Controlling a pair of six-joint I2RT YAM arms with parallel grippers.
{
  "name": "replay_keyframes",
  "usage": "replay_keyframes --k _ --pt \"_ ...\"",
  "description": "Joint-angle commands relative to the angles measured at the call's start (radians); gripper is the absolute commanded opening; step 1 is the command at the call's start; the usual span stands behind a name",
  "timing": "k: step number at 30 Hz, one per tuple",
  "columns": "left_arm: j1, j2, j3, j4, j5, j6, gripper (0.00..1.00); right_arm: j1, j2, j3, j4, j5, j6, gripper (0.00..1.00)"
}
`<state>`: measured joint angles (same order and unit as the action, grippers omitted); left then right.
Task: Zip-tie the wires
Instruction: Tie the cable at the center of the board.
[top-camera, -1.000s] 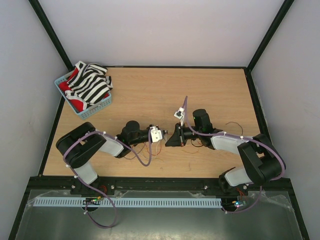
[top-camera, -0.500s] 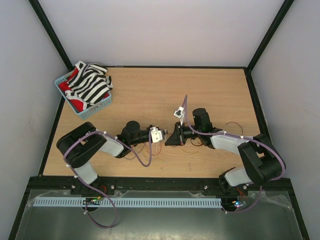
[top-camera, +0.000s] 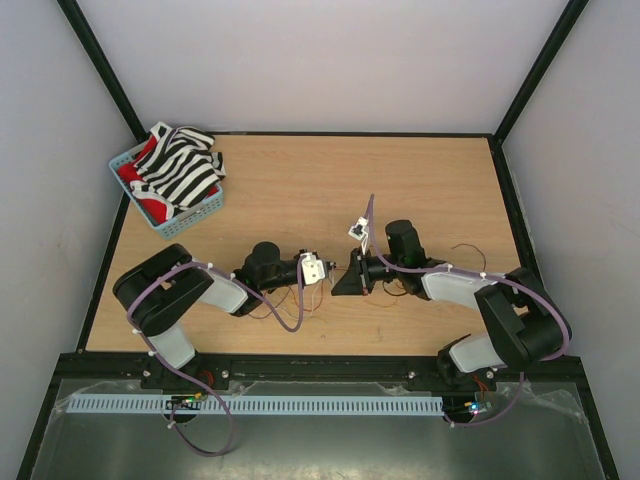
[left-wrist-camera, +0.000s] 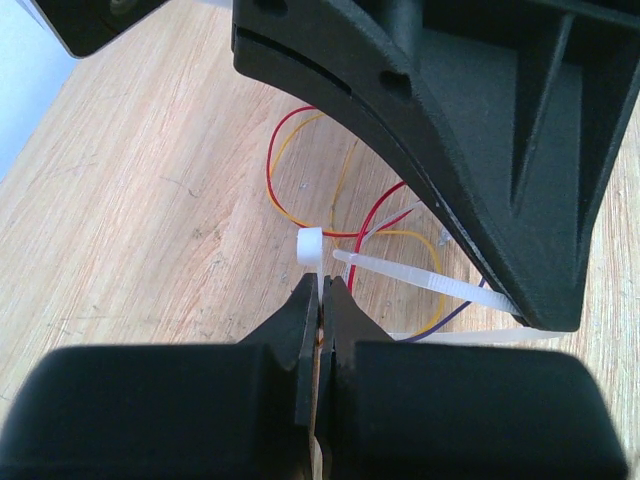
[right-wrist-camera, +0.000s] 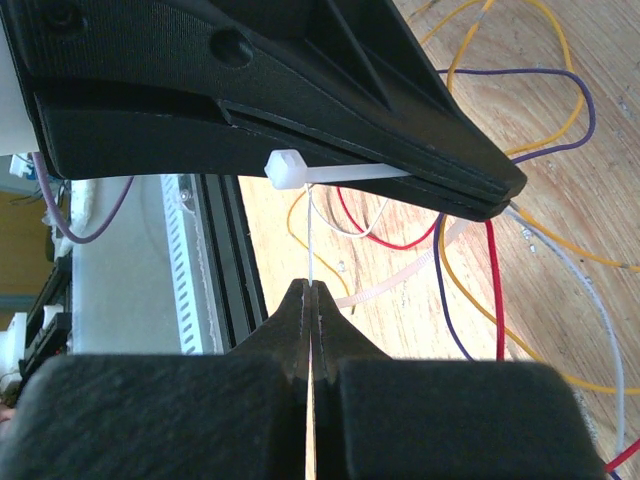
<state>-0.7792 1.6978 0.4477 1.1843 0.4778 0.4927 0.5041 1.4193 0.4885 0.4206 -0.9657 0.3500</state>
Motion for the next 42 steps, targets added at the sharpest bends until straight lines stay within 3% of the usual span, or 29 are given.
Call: replay_keyframes --k 1,42 --pt "0.006 0.012 0.011 0.043 0.002 -0.004 0.00 0.002 -0.008 -0.010 0.006 -0.025 -0.023 0.00" --pt "0.005 0.028 0.019 0.043 0.002 0.000 0.00 0.009 -0.037 0.014 -0.002 -0.017 -0.031 0.00"
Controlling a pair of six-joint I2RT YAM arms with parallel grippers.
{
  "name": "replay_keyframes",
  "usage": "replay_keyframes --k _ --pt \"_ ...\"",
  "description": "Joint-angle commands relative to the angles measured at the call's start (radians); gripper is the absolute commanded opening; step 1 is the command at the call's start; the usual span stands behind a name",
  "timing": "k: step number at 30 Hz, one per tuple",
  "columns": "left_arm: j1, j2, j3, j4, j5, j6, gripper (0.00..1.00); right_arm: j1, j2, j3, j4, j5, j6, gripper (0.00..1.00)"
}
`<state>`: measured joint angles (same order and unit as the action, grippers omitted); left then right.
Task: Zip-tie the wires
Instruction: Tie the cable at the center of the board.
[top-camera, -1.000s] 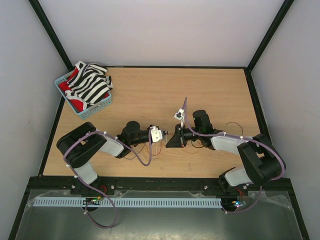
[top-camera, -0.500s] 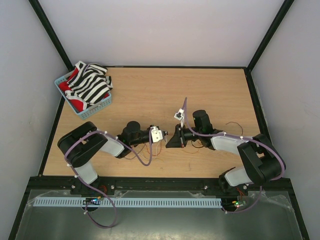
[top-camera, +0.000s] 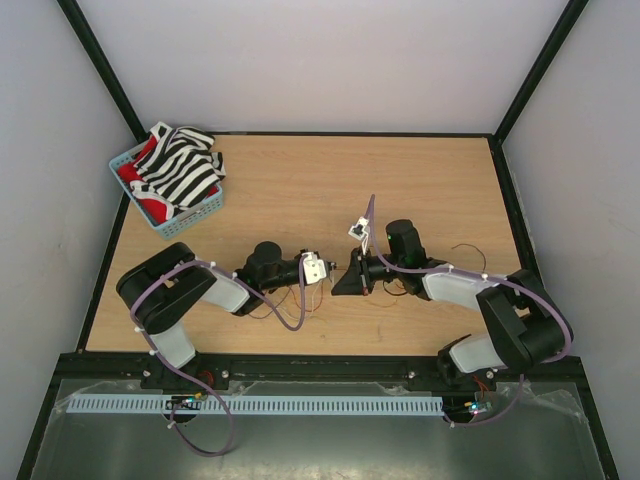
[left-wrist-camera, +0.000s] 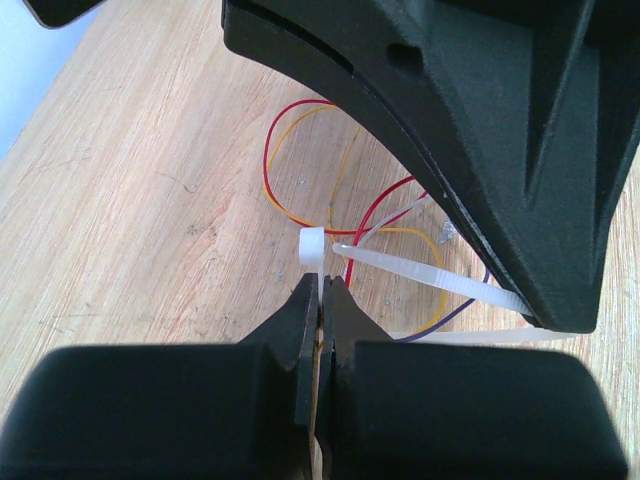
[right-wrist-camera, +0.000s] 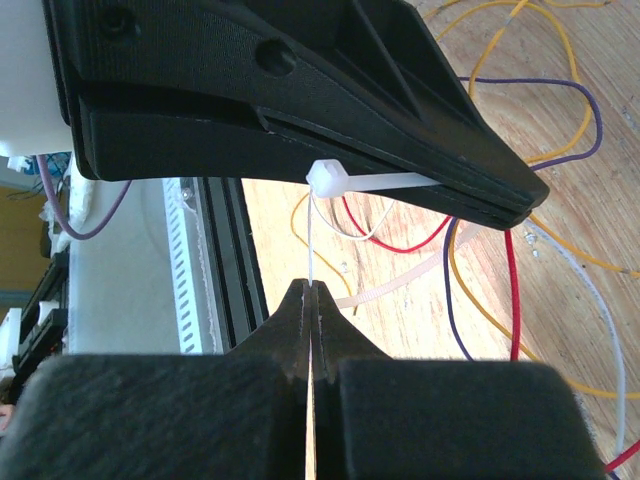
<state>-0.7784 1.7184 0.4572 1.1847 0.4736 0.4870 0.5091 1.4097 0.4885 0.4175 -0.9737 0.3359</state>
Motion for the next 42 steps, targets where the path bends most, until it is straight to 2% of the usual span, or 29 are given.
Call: replay_keyframes --k 1,42 --pt "0.003 0.007 0.008 0.043 0.007 0.009 0.00 0.004 -0.027 0.014 0.000 -0.008 -0.017 0.00" --pt "-0.010 0.001 -0.019 0.078 -0.002 0.042 0.00 0.004 -0.005 0.030 0.009 -0.004 0.009 0.00"
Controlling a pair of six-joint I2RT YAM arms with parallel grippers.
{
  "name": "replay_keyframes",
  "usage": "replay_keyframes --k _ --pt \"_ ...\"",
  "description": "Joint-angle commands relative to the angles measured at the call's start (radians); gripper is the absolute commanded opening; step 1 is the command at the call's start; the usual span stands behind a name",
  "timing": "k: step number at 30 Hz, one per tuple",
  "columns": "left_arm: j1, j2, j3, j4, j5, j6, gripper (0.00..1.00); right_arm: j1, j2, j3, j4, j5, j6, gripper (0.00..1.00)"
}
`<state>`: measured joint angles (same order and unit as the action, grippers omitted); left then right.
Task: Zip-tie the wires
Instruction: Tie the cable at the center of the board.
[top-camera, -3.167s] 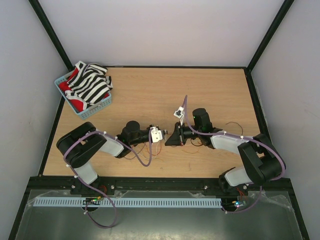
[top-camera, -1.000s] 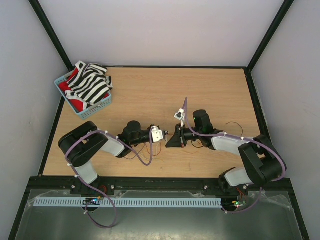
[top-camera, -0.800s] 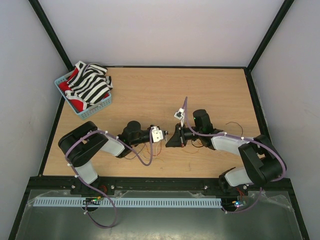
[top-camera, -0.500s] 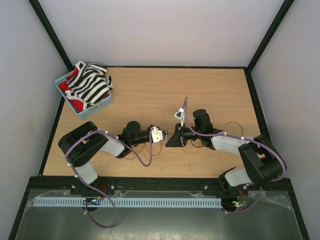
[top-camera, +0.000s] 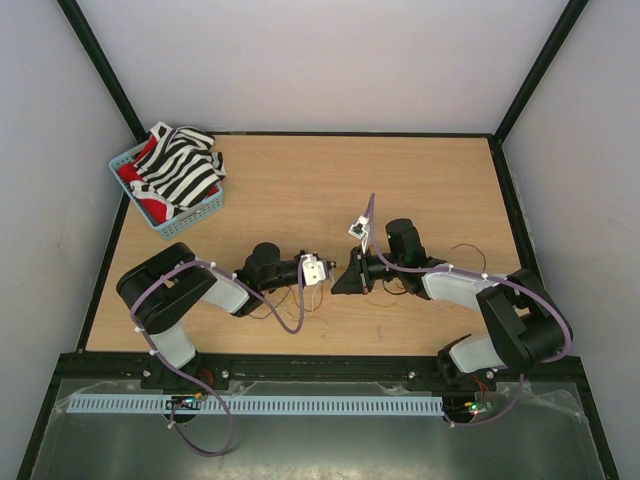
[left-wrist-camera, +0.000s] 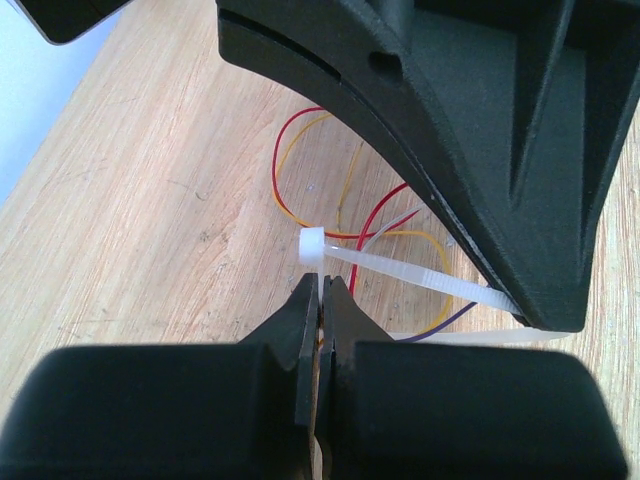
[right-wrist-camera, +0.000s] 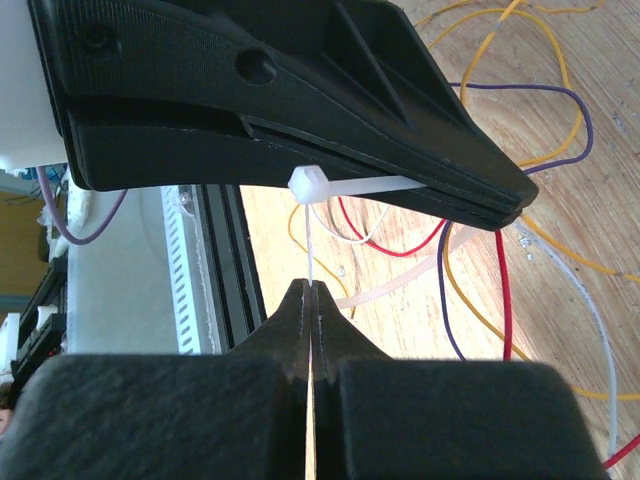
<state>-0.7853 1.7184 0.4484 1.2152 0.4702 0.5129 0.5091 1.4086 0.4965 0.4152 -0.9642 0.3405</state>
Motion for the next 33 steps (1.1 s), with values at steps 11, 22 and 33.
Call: replay_keyframes --k 11,22,33 --pt "-0.016 0.015 -0.017 0.060 -0.026 0.069 0.00 0.003 -0.006 0.031 0.011 -0.030 0.025 0.00" --pt "-0.040 0.029 -0.022 0.079 -0.073 0.127 0.00 -0.006 -0.042 0.044 -0.020 -0.049 0.048 0.00" --pt "-0.046 0.009 -0.039 0.099 -0.067 0.130 0.00 -0.027 -0.030 0.063 -0.044 -0.033 0.052 0.00"
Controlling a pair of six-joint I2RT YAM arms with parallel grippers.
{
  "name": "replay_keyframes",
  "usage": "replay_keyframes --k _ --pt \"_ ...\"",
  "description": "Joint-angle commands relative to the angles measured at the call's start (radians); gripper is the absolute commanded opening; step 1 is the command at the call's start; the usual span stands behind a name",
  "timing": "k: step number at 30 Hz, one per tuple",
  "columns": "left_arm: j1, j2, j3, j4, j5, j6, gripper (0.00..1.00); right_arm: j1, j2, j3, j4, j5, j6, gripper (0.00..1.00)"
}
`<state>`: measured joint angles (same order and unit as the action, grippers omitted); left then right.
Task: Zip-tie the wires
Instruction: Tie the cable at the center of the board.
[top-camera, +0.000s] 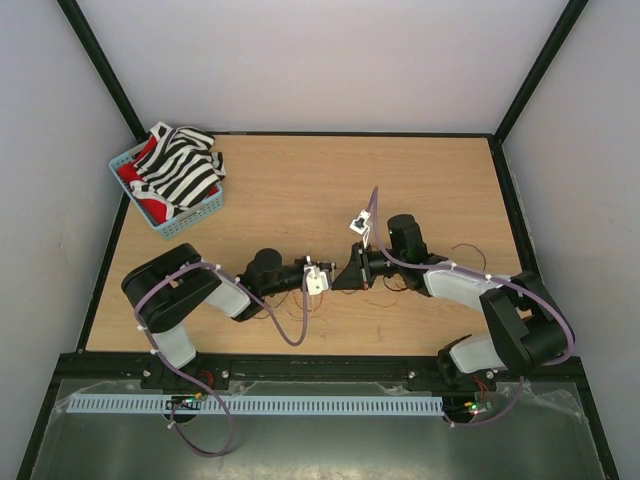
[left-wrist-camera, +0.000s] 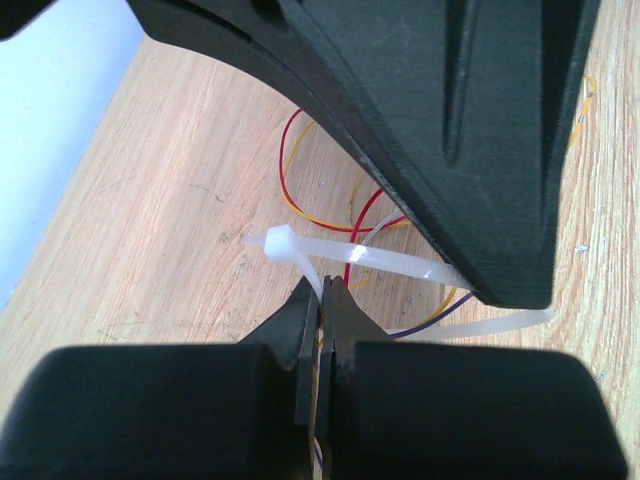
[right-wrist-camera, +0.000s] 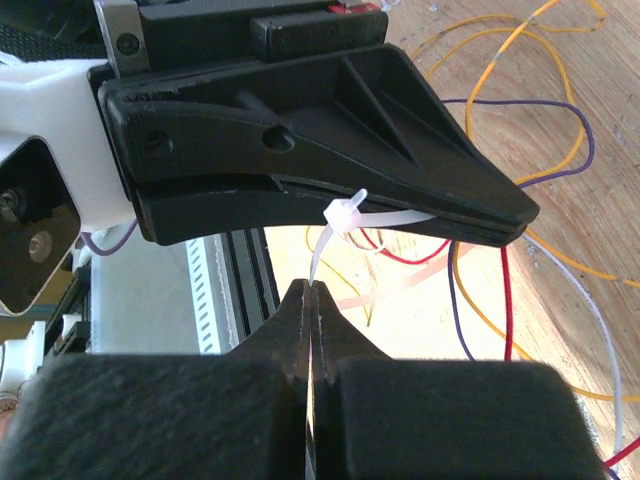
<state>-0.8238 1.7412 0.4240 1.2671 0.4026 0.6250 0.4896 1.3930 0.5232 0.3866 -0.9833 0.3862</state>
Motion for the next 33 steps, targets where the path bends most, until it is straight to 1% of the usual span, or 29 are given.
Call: replay_keyframes --k 1,17,33 --pt "-0.010 -0.015 -0.016 0.047 0.000 0.019 0.00 -0.008 -0.014 0.037 -0.017 -0.013 0.009 0.00" --pt "-0.027 -0.021 -0.029 0.064 -0.001 0.022 0.00 -0.019 0.026 0.057 -0.018 -0.018 0.019 0.00" --pt "-0.052 -0.015 -0.041 0.075 -0.052 0.050 0.00 -0.032 0.024 0.079 -0.050 0.001 0.013 0.00"
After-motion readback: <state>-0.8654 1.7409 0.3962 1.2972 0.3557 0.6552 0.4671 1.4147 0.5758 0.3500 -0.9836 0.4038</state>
